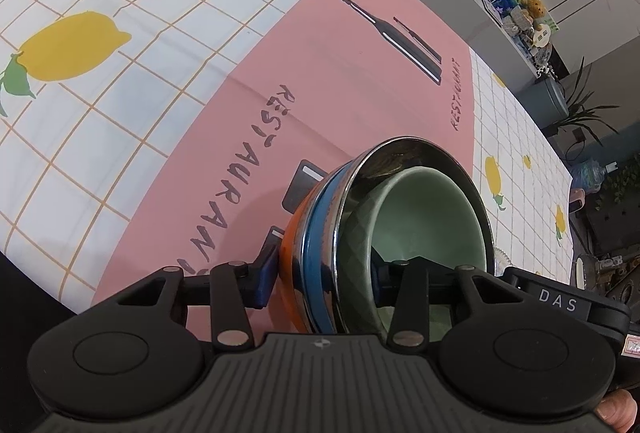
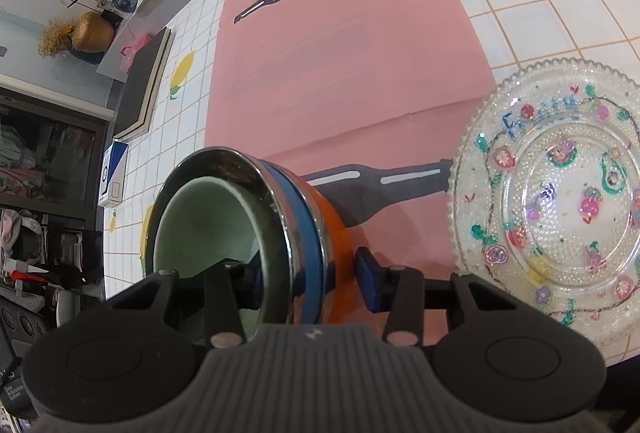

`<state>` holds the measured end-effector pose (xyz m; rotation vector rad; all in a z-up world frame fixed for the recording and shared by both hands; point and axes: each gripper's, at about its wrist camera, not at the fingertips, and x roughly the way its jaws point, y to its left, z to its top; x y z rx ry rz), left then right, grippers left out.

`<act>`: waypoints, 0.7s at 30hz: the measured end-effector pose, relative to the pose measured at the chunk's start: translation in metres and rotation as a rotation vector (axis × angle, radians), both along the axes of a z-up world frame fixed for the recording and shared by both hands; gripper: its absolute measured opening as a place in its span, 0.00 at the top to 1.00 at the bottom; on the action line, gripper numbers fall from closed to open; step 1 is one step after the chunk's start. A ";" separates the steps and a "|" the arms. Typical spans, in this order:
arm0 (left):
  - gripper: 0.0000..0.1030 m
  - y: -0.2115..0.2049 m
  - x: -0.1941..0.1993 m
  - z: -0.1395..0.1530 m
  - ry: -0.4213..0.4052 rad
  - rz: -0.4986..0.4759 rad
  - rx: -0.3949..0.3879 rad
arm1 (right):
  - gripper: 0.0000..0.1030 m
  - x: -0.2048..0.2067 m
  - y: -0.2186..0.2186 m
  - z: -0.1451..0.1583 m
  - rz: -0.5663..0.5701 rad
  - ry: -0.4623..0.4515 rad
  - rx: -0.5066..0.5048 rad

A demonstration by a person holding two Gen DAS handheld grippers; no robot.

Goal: Organize plates and bowls
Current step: 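Lift the bowl stack with both grippers and carry it over the plates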

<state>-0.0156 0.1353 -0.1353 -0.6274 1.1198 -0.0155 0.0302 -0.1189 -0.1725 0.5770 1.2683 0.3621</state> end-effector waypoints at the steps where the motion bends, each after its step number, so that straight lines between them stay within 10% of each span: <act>1: 0.53 0.000 0.000 0.001 -0.005 -0.001 0.002 | 0.58 0.000 0.000 0.001 -0.001 -0.002 0.003; 21: 0.53 -0.066 0.012 0.042 -0.050 -0.071 -0.016 | 0.58 -0.002 -0.075 0.051 -0.008 -0.073 -0.007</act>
